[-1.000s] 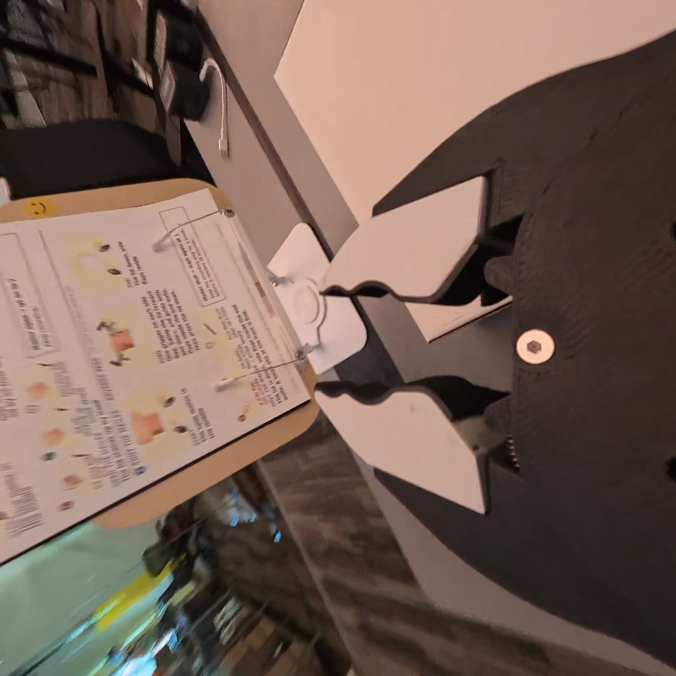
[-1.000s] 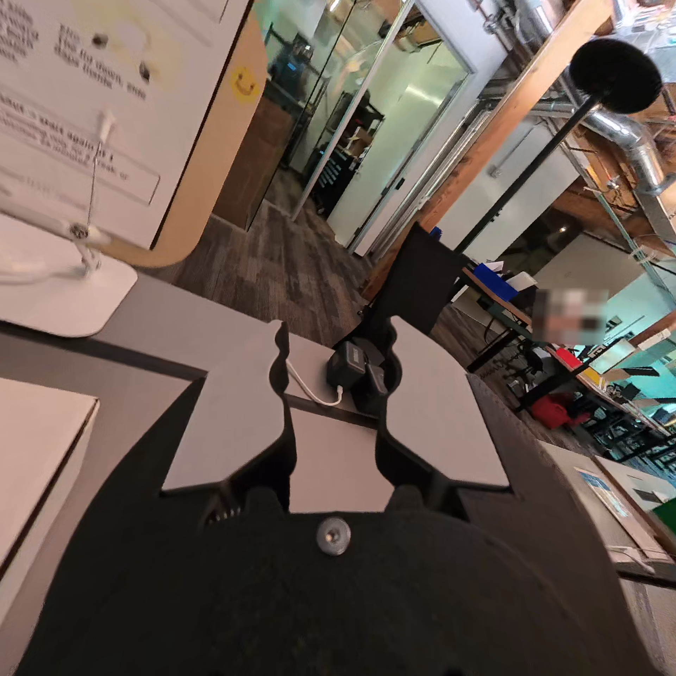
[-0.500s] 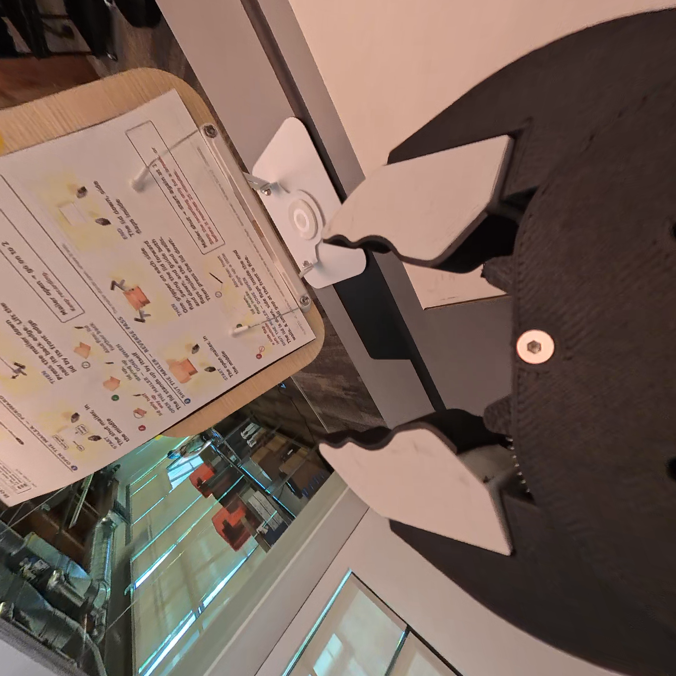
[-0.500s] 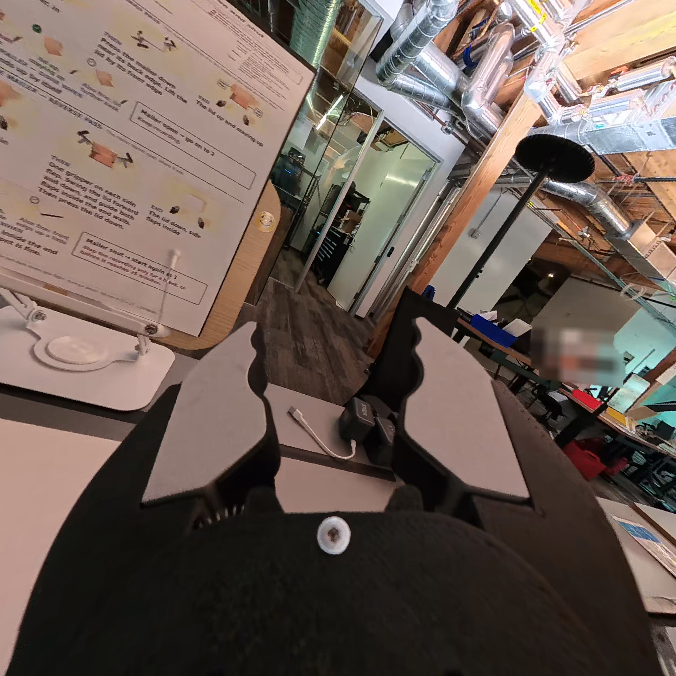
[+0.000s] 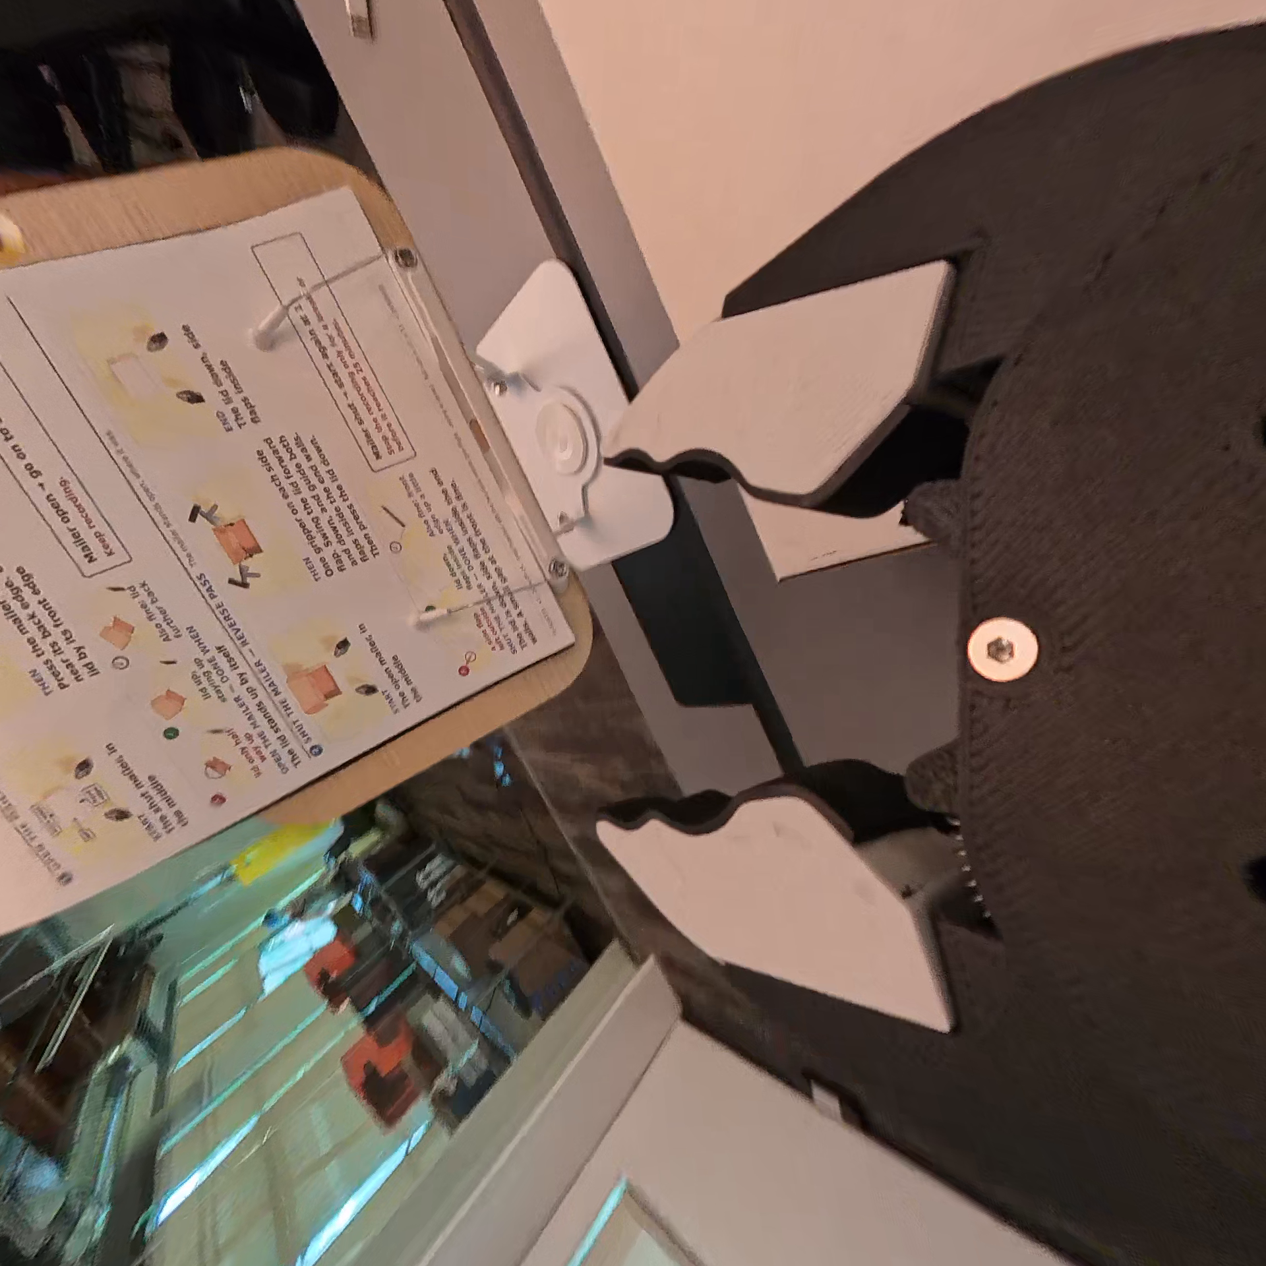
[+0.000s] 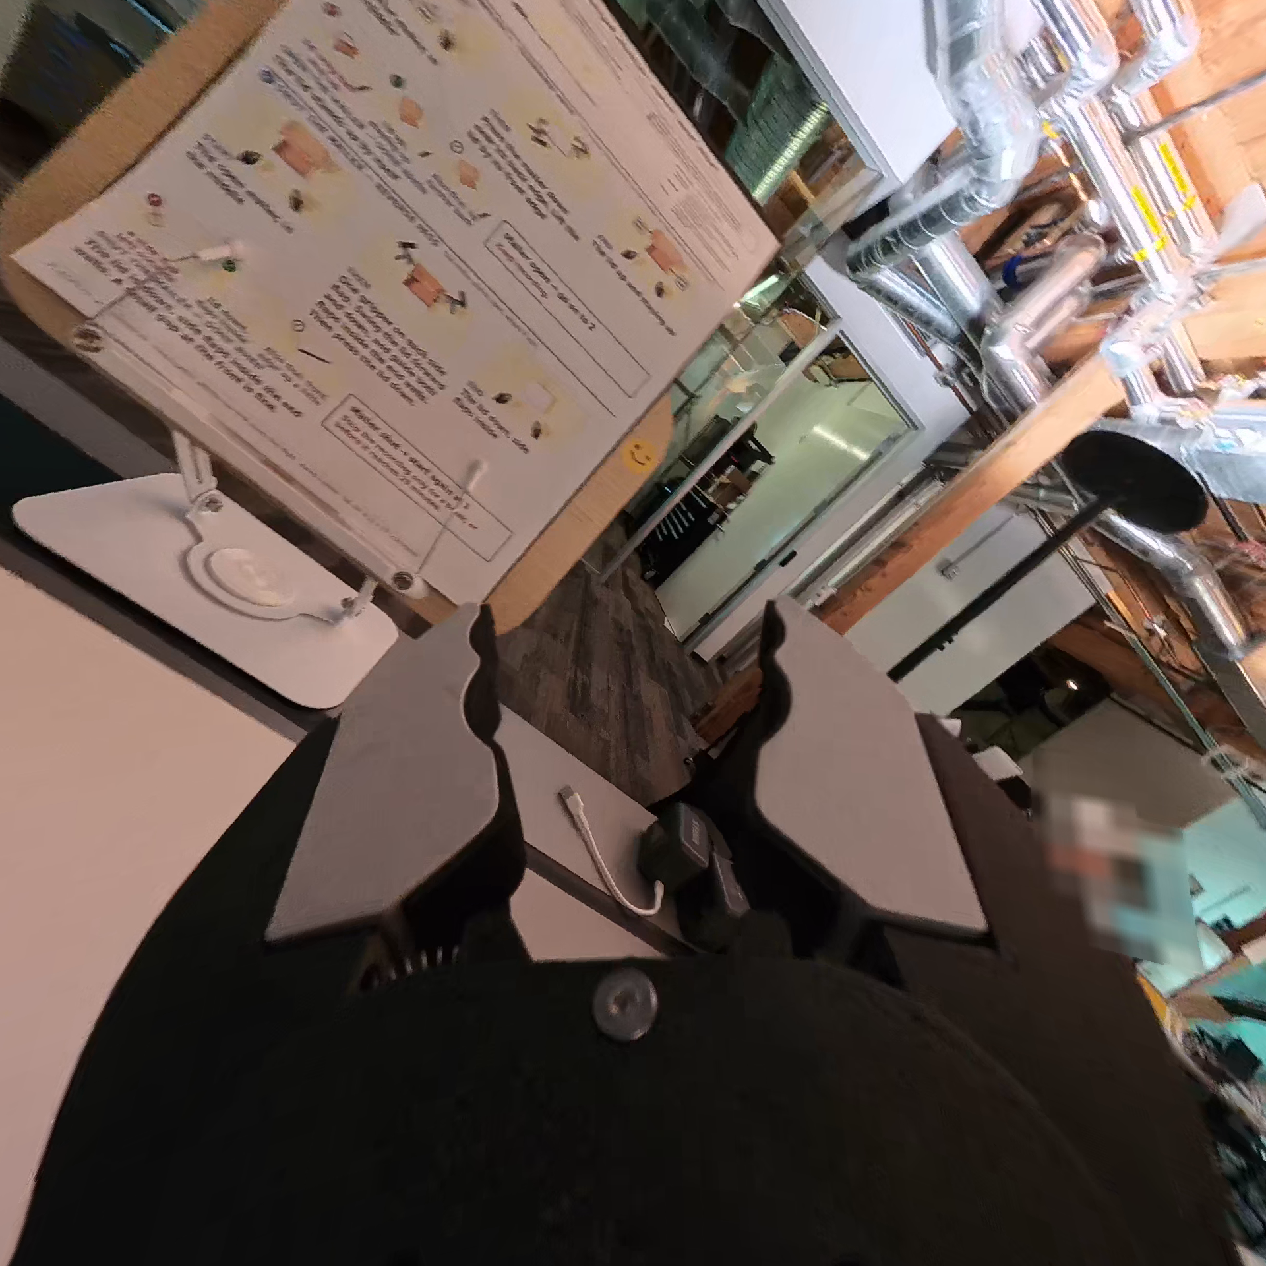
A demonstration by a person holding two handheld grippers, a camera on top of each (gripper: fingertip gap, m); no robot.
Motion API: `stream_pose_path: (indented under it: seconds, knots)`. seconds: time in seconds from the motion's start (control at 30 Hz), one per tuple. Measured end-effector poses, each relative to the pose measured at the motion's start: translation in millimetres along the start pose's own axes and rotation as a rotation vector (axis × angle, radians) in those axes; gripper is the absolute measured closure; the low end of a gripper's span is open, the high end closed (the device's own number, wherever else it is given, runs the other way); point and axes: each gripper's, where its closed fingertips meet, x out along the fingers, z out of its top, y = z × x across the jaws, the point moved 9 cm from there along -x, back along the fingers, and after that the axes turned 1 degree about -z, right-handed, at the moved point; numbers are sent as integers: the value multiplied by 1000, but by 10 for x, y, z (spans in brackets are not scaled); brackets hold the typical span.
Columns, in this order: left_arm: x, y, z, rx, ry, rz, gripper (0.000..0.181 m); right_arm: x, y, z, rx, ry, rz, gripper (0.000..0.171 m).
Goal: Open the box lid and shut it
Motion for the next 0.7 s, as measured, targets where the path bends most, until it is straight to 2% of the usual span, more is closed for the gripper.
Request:
stream_pose_path:
  seconds: [0.1,0.23,0.33,0.4,0.5,0.7]
  knots:
    - [143,209,-151,-167,42,-280,95,-84,217,138,-55,-93,224,102]
    - [498,468,-522,-532,17,-694,94,-332,612,371,-67,-152,633,111]
    - [781,536,-850,-710,-58,-837,97,-612,939,541,-55,-159,971,110]
    - [934,501,-1072,-799,-43,-953,97,-803,1130,639,-75,-195,1127,109]
    - [1068,435,-1317,-882,14,-1125,97,-958,1393,675,-143,-184,1226,109]
    - [1115,350,-1463,-798,36,-1197,95,-965,1731,523,-319,-51,1216,114]
